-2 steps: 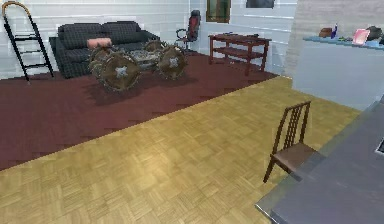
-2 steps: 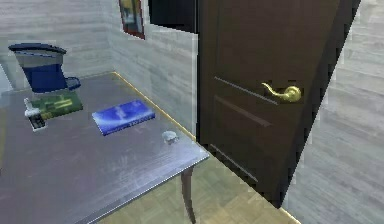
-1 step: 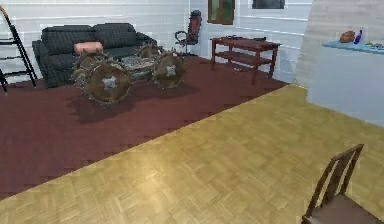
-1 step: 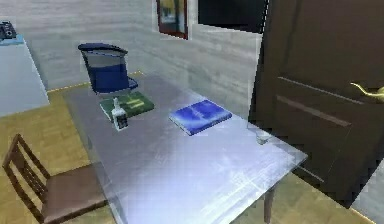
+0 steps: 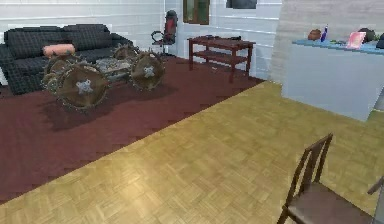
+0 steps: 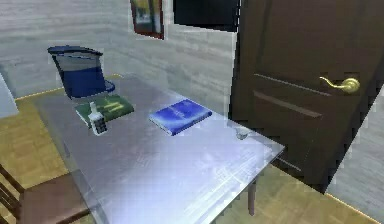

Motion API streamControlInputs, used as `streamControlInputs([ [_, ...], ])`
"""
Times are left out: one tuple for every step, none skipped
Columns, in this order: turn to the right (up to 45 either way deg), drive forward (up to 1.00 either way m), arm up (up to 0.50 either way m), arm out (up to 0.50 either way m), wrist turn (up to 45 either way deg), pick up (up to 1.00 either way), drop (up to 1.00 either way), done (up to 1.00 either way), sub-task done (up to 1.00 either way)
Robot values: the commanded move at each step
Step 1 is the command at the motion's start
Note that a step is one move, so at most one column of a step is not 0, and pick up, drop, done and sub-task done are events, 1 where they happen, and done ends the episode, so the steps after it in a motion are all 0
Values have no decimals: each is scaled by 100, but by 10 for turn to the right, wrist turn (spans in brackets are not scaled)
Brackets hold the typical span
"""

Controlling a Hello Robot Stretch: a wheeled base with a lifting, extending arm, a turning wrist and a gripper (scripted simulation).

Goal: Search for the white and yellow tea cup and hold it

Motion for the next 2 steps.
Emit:
streamControlInputs([
  [0,20,0,0,0,0,0,0,0],
  [210,0,0,0,0,0,0,0,0],
])
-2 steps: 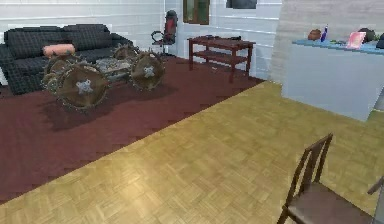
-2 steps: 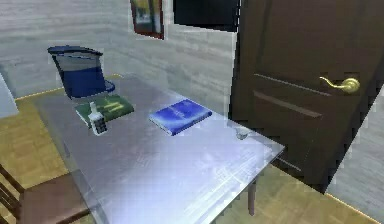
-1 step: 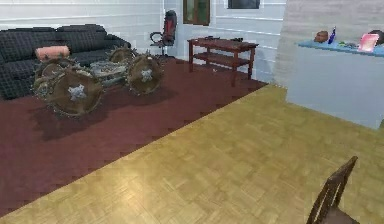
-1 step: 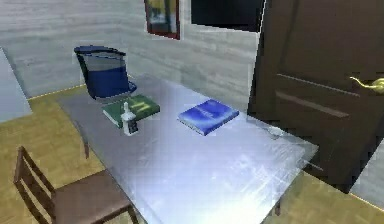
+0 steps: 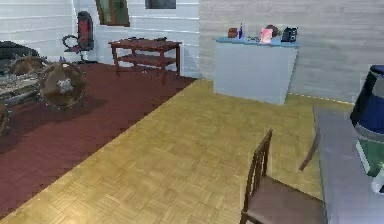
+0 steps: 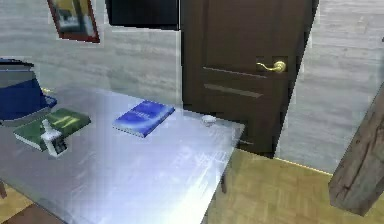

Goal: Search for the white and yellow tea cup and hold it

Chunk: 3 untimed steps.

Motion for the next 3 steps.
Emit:
streamControlInputs([
  [0,80,0,0,0,0,0,0,0],
  [270,0,0,0,0,0,0,0,0],
  [0,40,0,0,0,0,0,0,0],
])
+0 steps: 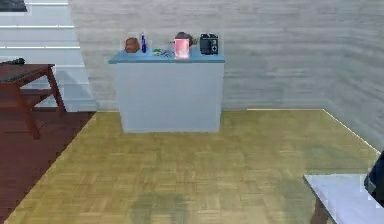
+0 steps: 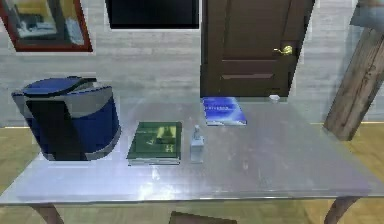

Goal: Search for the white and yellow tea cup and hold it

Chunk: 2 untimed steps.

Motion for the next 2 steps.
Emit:
streamControlInputs([
  [180,0,0,0,0,0,0,0,0],
  [0,95,0,0,0,0,0,0,0],
])
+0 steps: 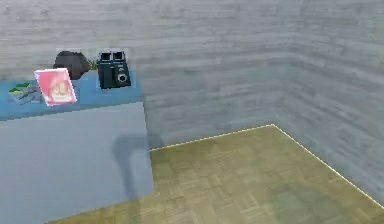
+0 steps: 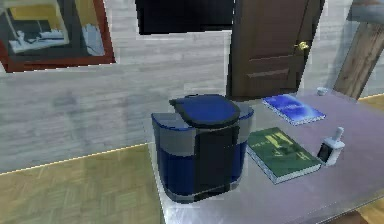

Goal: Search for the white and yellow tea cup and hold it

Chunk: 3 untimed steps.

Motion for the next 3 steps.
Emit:
streamControlInputs([
  [330,0,0,0,0,0,0,0,0],
  [0,20,0,0,0,0,0,0,0],
  [360,0,0,0,0,0,0,0,0],
])
